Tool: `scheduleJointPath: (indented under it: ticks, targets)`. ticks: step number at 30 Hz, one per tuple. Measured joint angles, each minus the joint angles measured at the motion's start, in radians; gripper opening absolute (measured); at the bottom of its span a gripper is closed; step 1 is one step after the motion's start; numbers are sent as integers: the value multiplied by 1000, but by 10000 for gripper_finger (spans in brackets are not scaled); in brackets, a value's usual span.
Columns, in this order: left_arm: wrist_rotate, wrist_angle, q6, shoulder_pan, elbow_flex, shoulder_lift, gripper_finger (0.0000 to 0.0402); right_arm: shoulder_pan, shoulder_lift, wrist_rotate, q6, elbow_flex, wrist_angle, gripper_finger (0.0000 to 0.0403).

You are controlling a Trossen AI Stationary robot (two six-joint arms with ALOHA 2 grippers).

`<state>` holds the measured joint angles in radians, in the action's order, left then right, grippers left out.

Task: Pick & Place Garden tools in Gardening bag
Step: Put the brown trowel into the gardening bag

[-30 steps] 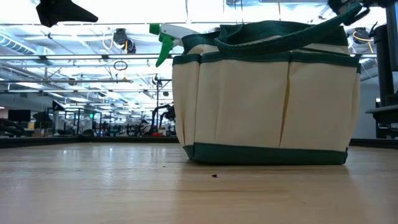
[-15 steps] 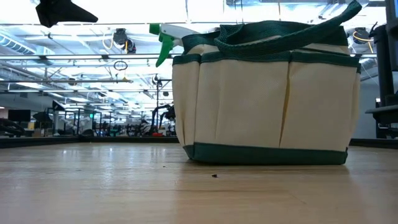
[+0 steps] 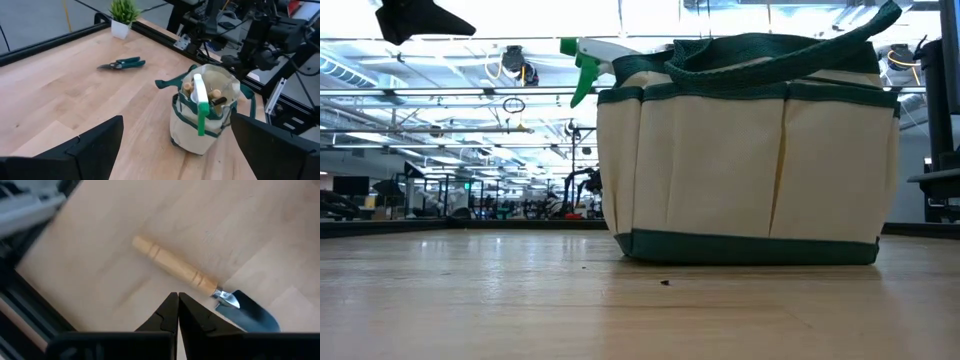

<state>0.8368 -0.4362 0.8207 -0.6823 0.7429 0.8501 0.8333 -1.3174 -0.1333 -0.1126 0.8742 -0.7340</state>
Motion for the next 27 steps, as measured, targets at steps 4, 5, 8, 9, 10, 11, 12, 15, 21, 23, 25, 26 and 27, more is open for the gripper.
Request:
scheduleJointPath:
  ticks: [4, 5, 8, 9, 10, 11, 12, 15, 21, 23, 25, 26, 27]
  targets:
    - [-6, 0, 0, 0, 0, 0, 384, 0, -42, 3, 94, 0, 0, 10]
    - [-6, 0, 0, 0, 0, 0, 386, 0, -50, 4, 112, 0, 0, 16]
    - [-7, 0, 4, 0, 0, 0, 387, 0, -65, 5, 154, 0, 1, 46]
    - [-7, 0, 4, 0, 0, 0, 386, 0, -67, 5, 161, 0, 2, 58]
    - [-7, 0, 4, 0, 0, 0, 384, 0, -67, 7, 169, 0, 3, 71]
    - [-7, 0, 4, 0, 0, 0, 382, 0, -68, 8, 180, 0, 4, 84]
    - [-7, 0, 5, 0, 0, 0, 380, 0, -67, 15, 191, 0, 8, 97]
    - [-7, 0, 5, 0, 0, 0, 375, 0, -67, 76, 227, 0, 22, 133]
    - [-8, 0, 5, 0, 0, 0, 371, 0, -67, 108, 365, 0, 89, 180]
    - [-9, 0, 10, 0, 0, 0, 374, 0, -67, 108, 390, 0, 94, 187]
    - [-9, 0, 11, 0, 0, 0, 378, 0, -67, 108, 410, 0, 93, 190]
    - [-9, 0, 11, 0, 0, 0, 380, 0, -67, 108, 422, 0, 94, 191]
    - [-9, 0, 10, 0, 0, 0, 381, 0, -67, 108, 436, 0, 94, 191]
